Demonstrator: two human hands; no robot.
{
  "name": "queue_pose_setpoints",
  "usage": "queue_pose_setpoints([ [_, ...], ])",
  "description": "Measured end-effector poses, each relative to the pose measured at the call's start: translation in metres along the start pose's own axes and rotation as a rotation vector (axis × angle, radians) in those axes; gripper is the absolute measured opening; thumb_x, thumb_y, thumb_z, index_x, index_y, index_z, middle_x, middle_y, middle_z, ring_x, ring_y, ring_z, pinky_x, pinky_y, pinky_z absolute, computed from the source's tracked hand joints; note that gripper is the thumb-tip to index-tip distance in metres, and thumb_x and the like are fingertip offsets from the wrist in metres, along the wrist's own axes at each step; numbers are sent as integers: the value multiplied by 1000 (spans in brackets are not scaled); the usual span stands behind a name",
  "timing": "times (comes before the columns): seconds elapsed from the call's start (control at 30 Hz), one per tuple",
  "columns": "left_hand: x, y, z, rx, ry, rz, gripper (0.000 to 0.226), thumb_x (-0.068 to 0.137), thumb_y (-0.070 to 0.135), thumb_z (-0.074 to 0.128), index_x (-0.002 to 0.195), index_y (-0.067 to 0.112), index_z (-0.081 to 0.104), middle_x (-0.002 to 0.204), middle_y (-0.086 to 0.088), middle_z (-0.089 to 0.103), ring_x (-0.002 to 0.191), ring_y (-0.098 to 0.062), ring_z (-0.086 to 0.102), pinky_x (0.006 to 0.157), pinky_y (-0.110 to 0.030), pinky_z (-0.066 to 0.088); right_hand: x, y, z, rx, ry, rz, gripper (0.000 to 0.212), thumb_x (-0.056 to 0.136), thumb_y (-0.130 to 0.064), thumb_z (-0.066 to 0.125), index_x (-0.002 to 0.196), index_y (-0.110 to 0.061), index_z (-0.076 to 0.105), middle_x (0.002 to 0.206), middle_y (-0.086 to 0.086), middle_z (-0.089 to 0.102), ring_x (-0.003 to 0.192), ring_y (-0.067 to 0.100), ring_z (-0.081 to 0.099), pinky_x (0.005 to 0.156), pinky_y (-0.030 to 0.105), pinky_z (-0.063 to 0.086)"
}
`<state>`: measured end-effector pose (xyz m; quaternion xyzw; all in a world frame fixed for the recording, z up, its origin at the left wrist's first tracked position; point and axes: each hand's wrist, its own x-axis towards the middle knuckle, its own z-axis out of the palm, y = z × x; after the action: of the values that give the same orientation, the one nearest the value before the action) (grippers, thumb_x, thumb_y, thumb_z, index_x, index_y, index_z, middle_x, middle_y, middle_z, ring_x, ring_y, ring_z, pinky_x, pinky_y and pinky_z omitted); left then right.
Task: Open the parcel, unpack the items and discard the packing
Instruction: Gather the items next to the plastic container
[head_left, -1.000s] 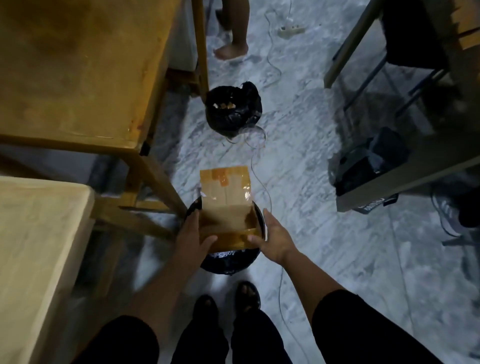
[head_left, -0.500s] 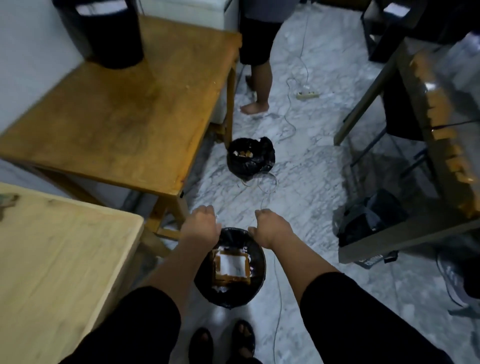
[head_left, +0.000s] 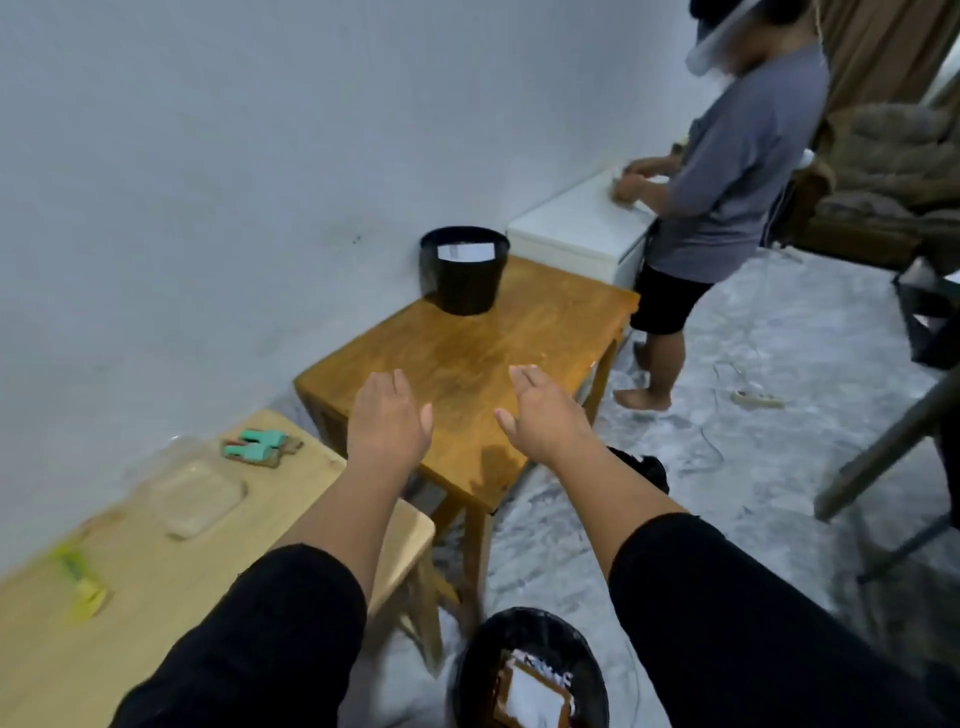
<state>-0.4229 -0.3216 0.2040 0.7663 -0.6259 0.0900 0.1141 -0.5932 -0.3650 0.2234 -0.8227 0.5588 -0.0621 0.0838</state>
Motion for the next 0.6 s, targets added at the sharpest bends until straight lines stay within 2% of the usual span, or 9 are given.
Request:
queue_pose_setpoints([
  [0.17,-5,-74,-18,48,44,-156,44,93,38,41,115,1,42,113,-17,51,105,-29,47,91,-36,39,25,-65,-1,45,69,-148,63,95,-38,41,146,-12,14,156,6,18,143,21,15,113,37,24],
  [0.37,-17,-157,-24,45,88,-310,40,89,34,50,106,-3,47,104,-21,54,98,-34,50,86,-41,42,52,-146,19,87,83,-293,64,94,-38,43,146,-12,15,155,7,19,142,21,18,112,36,25],
  [0.6,-37,-223,6,30,49,-395,45,84,28,60,109,-8,50,98,-25,56,95,-39,53,82,-45,46,80,-210,67,114,-22,-430,61,95,-34,43,144,-8,18,153,8,22,141,22,19,112,32,22],
])
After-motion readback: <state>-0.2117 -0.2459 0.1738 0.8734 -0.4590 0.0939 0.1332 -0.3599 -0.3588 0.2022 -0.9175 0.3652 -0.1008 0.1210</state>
